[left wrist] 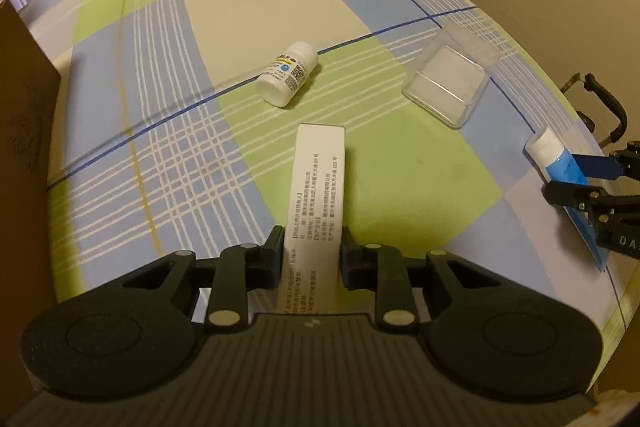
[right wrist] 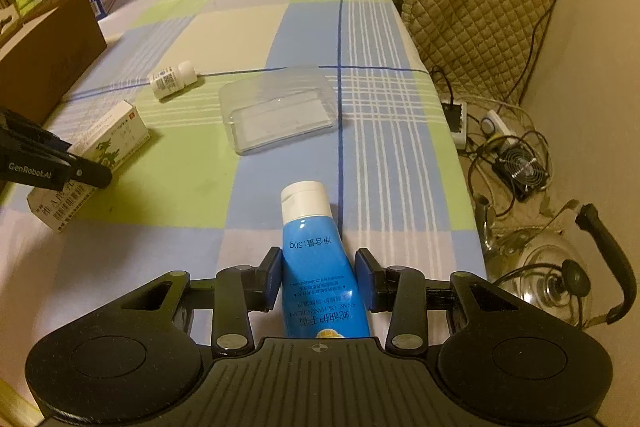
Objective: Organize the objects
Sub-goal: 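Lift the white medicine box with the left tool, then carry the white box and blue tube in both tools toward the brown box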
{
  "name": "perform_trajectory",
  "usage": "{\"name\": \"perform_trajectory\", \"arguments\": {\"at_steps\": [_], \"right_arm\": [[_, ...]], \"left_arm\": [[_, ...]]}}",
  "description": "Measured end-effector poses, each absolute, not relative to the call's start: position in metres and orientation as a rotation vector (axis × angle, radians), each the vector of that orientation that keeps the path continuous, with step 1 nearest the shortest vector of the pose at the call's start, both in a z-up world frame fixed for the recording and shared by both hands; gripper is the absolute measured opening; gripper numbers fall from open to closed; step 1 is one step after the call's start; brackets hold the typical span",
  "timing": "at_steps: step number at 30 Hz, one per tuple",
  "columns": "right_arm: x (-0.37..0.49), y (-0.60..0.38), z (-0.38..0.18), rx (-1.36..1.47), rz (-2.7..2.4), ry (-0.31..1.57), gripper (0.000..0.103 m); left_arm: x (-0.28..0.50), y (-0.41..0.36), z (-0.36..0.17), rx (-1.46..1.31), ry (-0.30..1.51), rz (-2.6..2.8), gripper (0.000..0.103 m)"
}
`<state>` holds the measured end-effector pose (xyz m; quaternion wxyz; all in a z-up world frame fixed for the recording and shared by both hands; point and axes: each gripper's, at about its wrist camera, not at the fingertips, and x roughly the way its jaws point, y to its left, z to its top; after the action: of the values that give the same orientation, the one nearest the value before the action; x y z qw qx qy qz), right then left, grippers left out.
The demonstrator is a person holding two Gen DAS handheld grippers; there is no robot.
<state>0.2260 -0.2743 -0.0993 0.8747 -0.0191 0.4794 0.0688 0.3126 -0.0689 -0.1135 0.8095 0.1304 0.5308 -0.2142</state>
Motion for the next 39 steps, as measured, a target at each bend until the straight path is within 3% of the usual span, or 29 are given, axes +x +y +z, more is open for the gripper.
{"name": "perform_trajectory", "arguments": {"at_steps": [21,39], "right_arm": [[0.237,-0.232,-0.041,0.101,0.359,0.889,0.035],[0.246,-0.112,0.014,0.199,0.677,0.838,0.035]], "left_arm": [[0.276,-0.003,-0.014,0.071,0.924,-0.346,0.023],[0.239,0.110,0.040,-0.054,0.804,-0.135,0.023]]}}
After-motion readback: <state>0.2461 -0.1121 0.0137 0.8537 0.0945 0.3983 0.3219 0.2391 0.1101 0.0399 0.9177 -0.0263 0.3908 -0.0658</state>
